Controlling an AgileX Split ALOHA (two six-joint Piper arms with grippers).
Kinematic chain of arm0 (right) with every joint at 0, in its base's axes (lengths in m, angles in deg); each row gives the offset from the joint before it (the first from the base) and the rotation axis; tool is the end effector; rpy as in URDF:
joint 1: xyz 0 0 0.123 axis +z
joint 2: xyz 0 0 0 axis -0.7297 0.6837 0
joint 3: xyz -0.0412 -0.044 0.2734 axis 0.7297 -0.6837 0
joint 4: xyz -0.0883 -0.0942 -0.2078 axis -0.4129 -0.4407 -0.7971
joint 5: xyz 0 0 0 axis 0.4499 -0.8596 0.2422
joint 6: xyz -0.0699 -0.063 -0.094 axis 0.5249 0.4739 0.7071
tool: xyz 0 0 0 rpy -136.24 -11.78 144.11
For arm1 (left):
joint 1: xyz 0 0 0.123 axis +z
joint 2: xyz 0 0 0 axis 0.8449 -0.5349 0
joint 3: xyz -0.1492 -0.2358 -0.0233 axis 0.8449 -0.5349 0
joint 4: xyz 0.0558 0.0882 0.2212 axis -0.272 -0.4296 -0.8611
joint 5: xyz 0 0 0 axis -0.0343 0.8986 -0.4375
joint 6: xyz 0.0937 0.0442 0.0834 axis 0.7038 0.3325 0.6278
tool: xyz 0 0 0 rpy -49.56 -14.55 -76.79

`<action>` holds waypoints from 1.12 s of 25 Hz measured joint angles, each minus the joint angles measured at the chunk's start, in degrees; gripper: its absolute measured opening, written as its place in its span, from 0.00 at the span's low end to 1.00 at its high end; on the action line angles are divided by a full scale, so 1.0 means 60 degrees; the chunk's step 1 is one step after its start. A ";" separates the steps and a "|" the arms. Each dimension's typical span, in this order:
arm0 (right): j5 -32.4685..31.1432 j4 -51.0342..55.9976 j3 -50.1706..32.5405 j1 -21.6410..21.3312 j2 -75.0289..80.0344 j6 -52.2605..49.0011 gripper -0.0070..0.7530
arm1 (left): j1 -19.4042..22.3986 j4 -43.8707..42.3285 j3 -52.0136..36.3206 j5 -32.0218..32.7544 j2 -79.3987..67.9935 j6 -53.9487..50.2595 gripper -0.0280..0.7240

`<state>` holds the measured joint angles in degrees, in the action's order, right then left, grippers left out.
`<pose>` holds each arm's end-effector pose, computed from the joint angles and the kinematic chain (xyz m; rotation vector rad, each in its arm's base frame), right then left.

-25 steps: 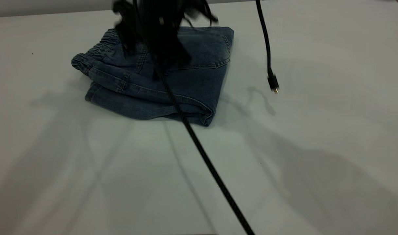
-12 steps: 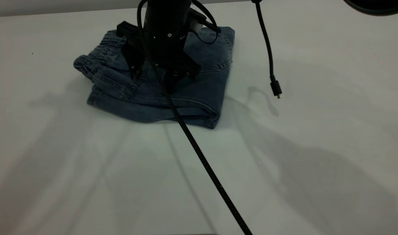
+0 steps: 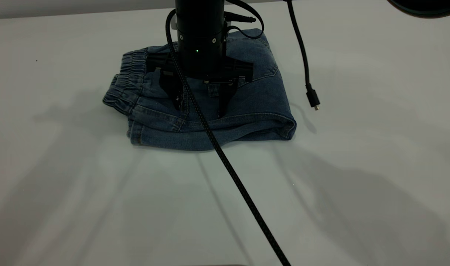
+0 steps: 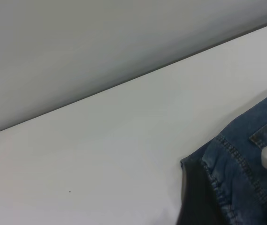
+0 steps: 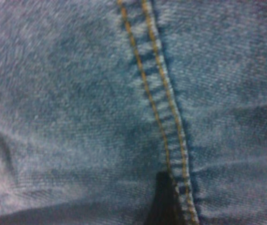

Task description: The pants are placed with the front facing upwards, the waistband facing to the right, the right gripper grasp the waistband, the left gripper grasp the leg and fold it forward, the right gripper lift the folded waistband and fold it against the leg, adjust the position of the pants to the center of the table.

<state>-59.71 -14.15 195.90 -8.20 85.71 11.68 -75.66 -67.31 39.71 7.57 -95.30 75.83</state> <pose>0.3928 0.3405 0.0232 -0.1623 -3.0898 -0.2703 0.3418 -0.0995 0.3707 0.4257 2.0918 -0.0187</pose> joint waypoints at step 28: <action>-0.0687 0.0562 -0.0153 0.0128 -0.7938 0.6350 0.56 | 0.0000 0.0011 -0.0045 0.3678 0.5350 0.0617 0.55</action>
<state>-63.83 -10.78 194.98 -7.44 38.09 49.78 -75.66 -67.24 39.44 29.64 -63.20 79.53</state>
